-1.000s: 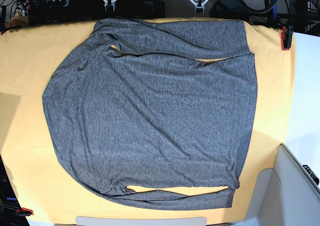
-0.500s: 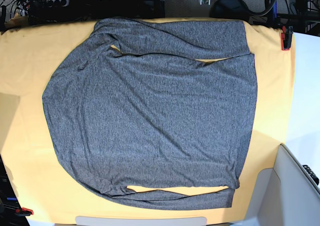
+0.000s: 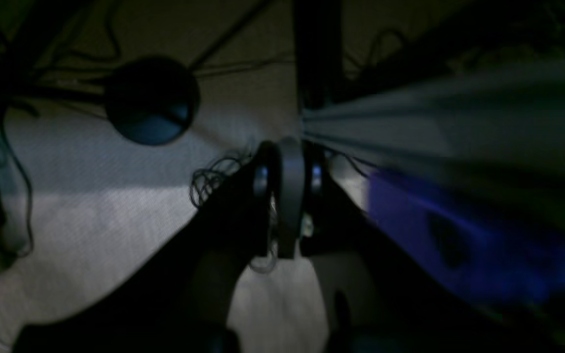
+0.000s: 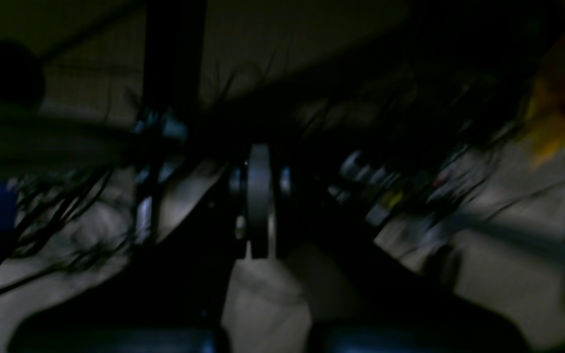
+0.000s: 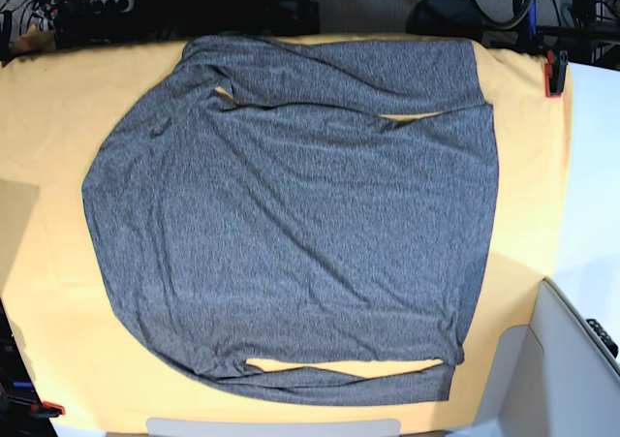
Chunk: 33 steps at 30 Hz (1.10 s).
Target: Fold the T-shirt properly
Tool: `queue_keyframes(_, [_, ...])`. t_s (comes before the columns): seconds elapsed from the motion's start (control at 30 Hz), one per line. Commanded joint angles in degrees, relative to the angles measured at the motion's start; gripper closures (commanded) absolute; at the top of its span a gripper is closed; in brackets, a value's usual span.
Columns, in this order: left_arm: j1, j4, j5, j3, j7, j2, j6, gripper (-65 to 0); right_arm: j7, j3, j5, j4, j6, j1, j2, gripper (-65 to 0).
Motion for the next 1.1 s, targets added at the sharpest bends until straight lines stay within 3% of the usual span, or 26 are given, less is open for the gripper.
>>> queue_keyframes(0.0, [1.82, 4.23, 0.21, 0.79, -0.27, -0.76, 0.4, 0.0, 1.2, -0.12, 0.17, 2.97, 0.23, -2.26, 0.11, 0.0])
queue_keyframes(0.27, [7.53, 27.26, 0.21, 1.58, 7.65, -7.0, 0.4, 0.0, 1.12, 1.55, 0.25, 15.54, 0.15, -6.13, 2.75, 0.0])
queue_keyframes(0.5, [4.63, 30.43, 0.21, 1.23, 10.37, -13.86, 0.4, 0.0, 1.12, 2.96, 0.69, 16.24, 0.06, -4.02, 0.73, 0.0])
queue_keyframes(0.7, [1.03, 31.83, 0.12, 1.05, 11.16, -18.26, 0.32, -0.4, -2.58, 4.28, 12.21, 19.41, 0.06, -2.7, -1.47, -0.3])
queue_keyframes(0.83, [-1.43, 32.1, -4.19, -2.11, 12.22, -19.57, 0.05, -6.7, -8.55, 4.1, 20.74, 20.37, 0.06, 0.38, -1.47, -3.5])
queue_keyframes(0.9, [-2.14, 32.45, -9.82, -5.98, 12.22, -20.72, -2.41, -11.9, -9.96, 4.1, 23.81, 21.17, 0.06, 1.26, -1.47, -8.0])
queue_keyframes(1.07, [-2.75, 32.45, -23.27, -17.58, 14.06, -22.12, -13.49, -19.5, -10.05, 4.1, 27.42, 24.24, 0.23, 2.31, -2.7, -12.3])
